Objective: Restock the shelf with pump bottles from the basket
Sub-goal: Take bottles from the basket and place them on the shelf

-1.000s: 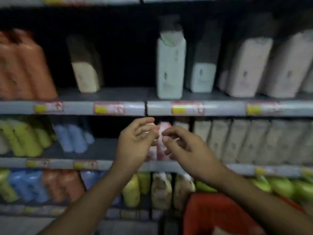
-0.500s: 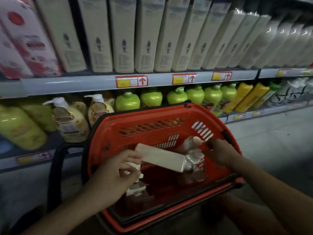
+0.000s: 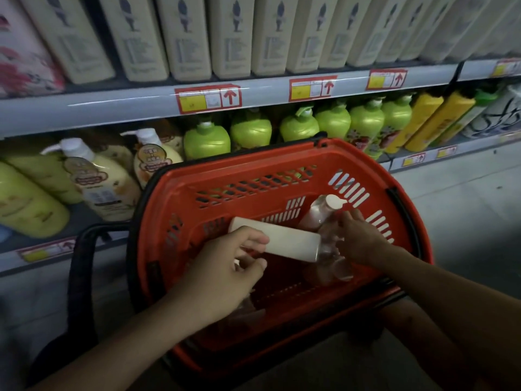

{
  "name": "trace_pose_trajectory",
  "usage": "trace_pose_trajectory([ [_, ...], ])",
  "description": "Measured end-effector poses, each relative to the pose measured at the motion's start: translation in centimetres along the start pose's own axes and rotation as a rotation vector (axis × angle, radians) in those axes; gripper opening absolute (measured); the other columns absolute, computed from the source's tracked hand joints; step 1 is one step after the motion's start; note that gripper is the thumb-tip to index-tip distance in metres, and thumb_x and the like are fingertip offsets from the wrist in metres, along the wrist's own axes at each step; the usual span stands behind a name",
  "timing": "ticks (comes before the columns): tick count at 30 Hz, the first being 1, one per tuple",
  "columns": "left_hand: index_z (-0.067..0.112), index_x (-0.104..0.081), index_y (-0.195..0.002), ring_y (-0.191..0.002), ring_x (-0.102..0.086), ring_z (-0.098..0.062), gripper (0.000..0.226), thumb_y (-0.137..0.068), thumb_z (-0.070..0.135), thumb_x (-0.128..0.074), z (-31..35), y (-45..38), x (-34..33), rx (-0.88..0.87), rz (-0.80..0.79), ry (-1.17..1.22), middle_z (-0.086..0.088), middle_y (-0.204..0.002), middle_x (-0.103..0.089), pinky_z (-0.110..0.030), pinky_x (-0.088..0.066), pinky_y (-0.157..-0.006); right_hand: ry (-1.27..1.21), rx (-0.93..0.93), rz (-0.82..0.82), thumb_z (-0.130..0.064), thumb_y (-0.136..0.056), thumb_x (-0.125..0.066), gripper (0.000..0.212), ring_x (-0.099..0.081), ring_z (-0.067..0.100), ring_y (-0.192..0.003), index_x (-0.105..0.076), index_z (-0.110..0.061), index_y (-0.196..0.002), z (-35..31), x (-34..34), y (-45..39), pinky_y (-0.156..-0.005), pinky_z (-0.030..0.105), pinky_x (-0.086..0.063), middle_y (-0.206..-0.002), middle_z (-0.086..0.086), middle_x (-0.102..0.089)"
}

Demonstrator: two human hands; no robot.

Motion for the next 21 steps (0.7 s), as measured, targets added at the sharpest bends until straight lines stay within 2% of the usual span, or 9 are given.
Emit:
trace_pose_trajectory([
  [2, 0.033, -0.066, -0.108, -0.089, -0.068, -0.009, 0.03, -0.089, 0.01, -0.068, 0.4, 0.2, 0.0, -0.021, 0.004, -0.032, 0.014, -0.104, -0.07, -0.02, -0.053, -0.074, -0.009, -0.011, 0.004, -0.011, -0.084, -0.071, 0.073, -0.058, 0.032, -0.117, -0.032, -0.015, -0.145, 0.2, 0.0, -0.1, -0.094, 0.041, -0.052, -0.145, 0.011, -0.034],
  [4, 0.032, -0.066, -0.11, -0.088, -0.067, -0.009, 0.03, -0.089, 0.011, -0.067, 0.4, 0.5, 0.1, -0.025, 0.005, -0.051, 0.015, -0.105, -0.069, -0.022, -0.053, -0.075, 0.045, -0.007, -0.016, -0.013, -0.086, -0.071, 0.075, -0.051, 0.032, -0.126, -0.03, -0.018, -0.148, 0.3, 0.0, -0.1, -0.103, 0.042, -0.046, -0.148, 0.009, -0.031],
  [6, 0.032, -0.065, -0.112, -0.086, -0.067, -0.006, 0.031, -0.089, 0.01, -0.067, 0.2, 1.0, 0.3, -0.032, 0.005, -0.064, 0.015, -0.106, -0.068, -0.018, -0.052, -0.07, 0.098, 0.014, -0.028, -0.019, -0.089, -0.069, 0.072, -0.044, 0.034, -0.133, -0.03, -0.022, -0.149, 0.5, 0.0, 0.1, -0.11, 0.046, -0.039, -0.149, 0.008, -0.032],
  [7, 0.031, -0.065, -0.112, -0.084, -0.066, -0.004, 0.031, -0.09, 0.01, -0.066, 0.0, 1.2, 0.4, -0.029, 0.003, -0.072, 0.015, -0.107, -0.068, -0.014, -0.05, -0.066, 0.073, 0.009, -0.007, -0.02, -0.088, -0.068, 0.071, -0.046, 0.034, -0.131, -0.031, -0.023, -0.148, 0.6, 0.0, 0.1, -0.109, 0.048, -0.041, -0.148, 0.009, -0.036],
  [9, 0.032, -0.065, -0.113, -0.081, -0.064, 0.001, 0.03, -0.091, 0.012, -0.066, -0.4, 1.7, 0.8, -0.012, 0.001, -0.085, 0.016, -0.107, -0.066, -0.01, -0.048, -0.063, 0.054, 0.0, 0.038, -0.019, -0.089, -0.065, 0.06, -0.056, 0.032, -0.122, -0.038, -0.022, -0.142, 0.6, 0.0, 0.0, -0.102, 0.047, -0.048, -0.139, 0.009, -0.052],
  [11, 0.034, -0.064, -0.113, -0.086, -0.064, 0.002, 0.03, -0.091, 0.013, -0.066, -0.9, 2.4, 1.2, -0.011, 0.011, -0.109, 0.018, -0.105, -0.065, -0.011, -0.049, -0.066, 0.112, 0.014, 0.031, -0.02, -0.091, -0.062, 0.045, -0.064, 0.026, -0.109, -0.045, -0.021, -0.133, 0.4, 0.2, -0.2, -0.092, 0.041, -0.053, -0.124, 0.007, -0.063],
  [13, 0.035, -0.064, -0.112, -0.091, -0.064, 0.002, 0.03, -0.09, 0.014, -0.067, -1.4, 3.0, 1.6, -0.015, 0.022, -0.133, 0.019, -0.105, -0.066, -0.012, -0.049, -0.073, 0.197, 0.016, 0.0, -0.024, -0.092, -0.061, 0.043, -0.065, 0.023, -0.103, -0.047, -0.02, -0.133, 0.0, 0.4, -0.4, -0.086, 0.036, -0.054, -0.118, 0.005, -0.066],
  [16, 0.037, -0.063, -0.114, -0.098, -0.064, 0.003, 0.031, -0.09, 0.017, -0.067, -2.2, 3.6, 2.4, -0.007, 0.031, -0.171, 0.022, -0.109, -0.066, -0.011, -0.049, -0.08, 0.316, 0.035, -0.004, -0.033, -0.091, -0.062, 0.047, -0.063, 0.021, -0.108, -0.047, -0.022, -0.134, -0.7, 0.8, -0.5, -0.085, 0.033, -0.051, -0.121, 0.004, -0.064],
  [21, 0.041, -0.06, -0.115, -0.101, -0.061, 0.008, 0.032, -0.091, 0.022, -0.066, -2.9, 3.9, 3.3, 0.014, 0.052, -0.206, 0.023, -0.112, -0.064, -0.012, -0.05, -0.081, 0.427, 0.082, 0.069, -0.038, -0.089, -0.061, 0.037, -0.064, 0.02, -0.098, -0.056, -0.024, -0.122, -2.6, 3.4, 1.1, -0.073, 0.03, -0.046, -0.11, 0.002, -0.065],
])
Point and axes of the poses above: each hand's wrist, its own y-axis away from the middle knuckle, its own x-axis out of the back of the hand, z = x × y, the point moved 2 cm from there along -y, towards the middle knuckle
